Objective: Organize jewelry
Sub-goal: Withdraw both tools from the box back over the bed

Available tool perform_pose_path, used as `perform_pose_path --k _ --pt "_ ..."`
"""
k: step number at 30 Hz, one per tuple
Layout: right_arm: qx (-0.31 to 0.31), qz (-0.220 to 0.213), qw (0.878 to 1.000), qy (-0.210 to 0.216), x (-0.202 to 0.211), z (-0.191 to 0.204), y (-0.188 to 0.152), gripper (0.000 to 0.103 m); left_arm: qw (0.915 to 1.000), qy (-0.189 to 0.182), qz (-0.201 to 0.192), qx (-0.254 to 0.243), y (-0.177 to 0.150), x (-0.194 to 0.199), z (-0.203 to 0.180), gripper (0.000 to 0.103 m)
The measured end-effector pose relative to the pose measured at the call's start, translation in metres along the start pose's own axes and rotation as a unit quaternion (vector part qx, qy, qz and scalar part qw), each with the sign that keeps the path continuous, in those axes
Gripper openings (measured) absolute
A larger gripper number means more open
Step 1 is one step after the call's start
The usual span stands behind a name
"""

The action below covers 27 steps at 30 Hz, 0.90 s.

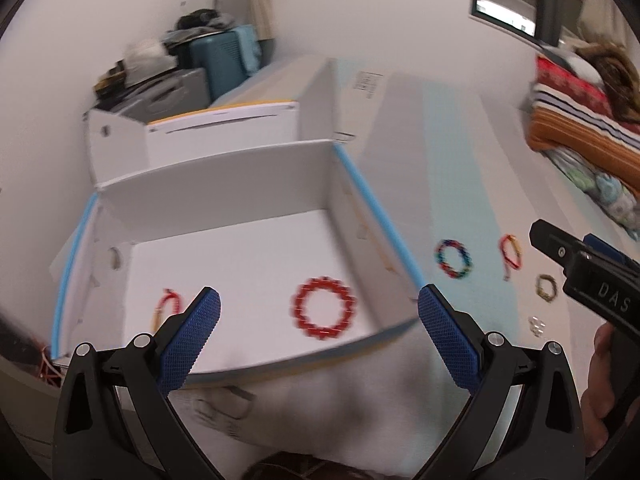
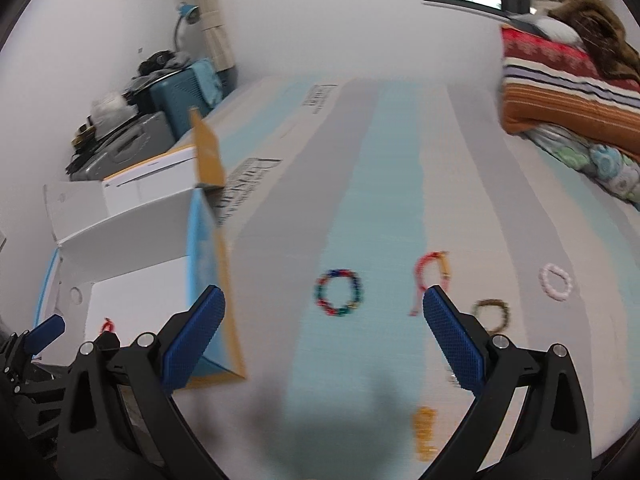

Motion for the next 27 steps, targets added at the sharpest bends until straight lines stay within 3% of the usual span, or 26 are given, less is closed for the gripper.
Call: perform_pose_path --k 12,19,27 --pt "-0.056 0.028 0.997 -0.045 -0.008 -0.133 -0.013 0.095 0.9951 -0.057 0.037 -0.072 -0.024 -0.032 -0.119 0.097" --pt "-0.068 0.058 0.994 -0.06 -0.036 -0.177 -0.027 0.095 0.9901 -0.067 0.067 -0.103 -0.047 -0.06 -0.169 0.097" --pt "-0.09 0.094 0.99 -0.048 -0.078 -0.21 -0.05 0.095 0.9822 -0.083 0.104 -0.133 -0.081 -0.097 -0.212 0.097"
Point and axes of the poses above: each gripper's, at about its wrist camera, not at the fingertips, and x roughly against the way its jaws point, z to its left, y to its top, the point moved 5 cm from there along -x, roughly the way its jaws point, and after that the axes turned 5 degrees about z, right-handed, at the moved point
